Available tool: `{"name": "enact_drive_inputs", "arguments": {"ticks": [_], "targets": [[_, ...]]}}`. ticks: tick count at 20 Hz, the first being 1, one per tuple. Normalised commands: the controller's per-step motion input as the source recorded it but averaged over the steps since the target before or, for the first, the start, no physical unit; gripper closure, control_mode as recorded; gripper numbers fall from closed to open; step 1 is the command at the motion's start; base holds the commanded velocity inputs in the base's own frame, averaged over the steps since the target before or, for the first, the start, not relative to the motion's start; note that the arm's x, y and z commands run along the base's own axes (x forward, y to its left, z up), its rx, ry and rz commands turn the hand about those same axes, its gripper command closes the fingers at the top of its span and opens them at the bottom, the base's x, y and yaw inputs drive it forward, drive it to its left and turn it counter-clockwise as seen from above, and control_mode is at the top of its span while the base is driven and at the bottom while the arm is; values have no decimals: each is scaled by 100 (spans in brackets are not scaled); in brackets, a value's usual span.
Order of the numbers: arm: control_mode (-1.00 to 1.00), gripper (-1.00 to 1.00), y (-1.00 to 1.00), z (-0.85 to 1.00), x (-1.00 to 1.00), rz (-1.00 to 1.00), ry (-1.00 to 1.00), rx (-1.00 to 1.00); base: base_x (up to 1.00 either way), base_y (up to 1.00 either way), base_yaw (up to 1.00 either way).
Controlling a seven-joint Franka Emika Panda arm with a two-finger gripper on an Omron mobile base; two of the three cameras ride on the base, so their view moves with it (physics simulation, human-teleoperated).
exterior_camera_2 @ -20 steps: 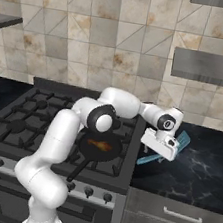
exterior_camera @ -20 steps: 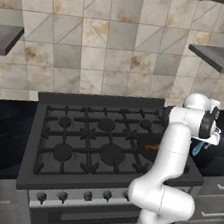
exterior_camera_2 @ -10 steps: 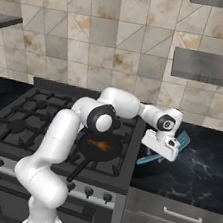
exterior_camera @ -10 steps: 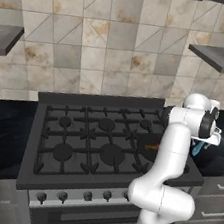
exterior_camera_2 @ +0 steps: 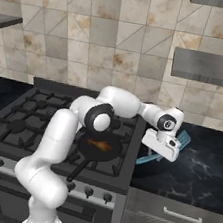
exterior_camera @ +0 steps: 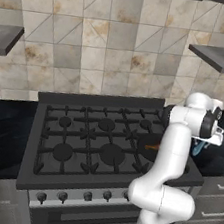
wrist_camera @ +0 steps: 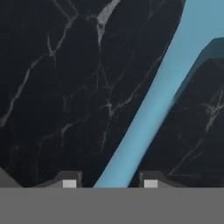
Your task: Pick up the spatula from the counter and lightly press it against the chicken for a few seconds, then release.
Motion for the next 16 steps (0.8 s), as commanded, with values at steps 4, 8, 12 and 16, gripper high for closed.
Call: {"name": "enact_drive_inputs", "arguments": {"ticks": [4,8,12,16], "targets": [[-100,100,13,47,-50,10,-16,0,0,0,0],[-100,100,22,48,-57,17,-15,0,0,0,0],[-100,100,38,39,-68,18,-20,0,0,0,0],[-100,100,44,40,-55,19,-19,-1,0,0,0]]}}
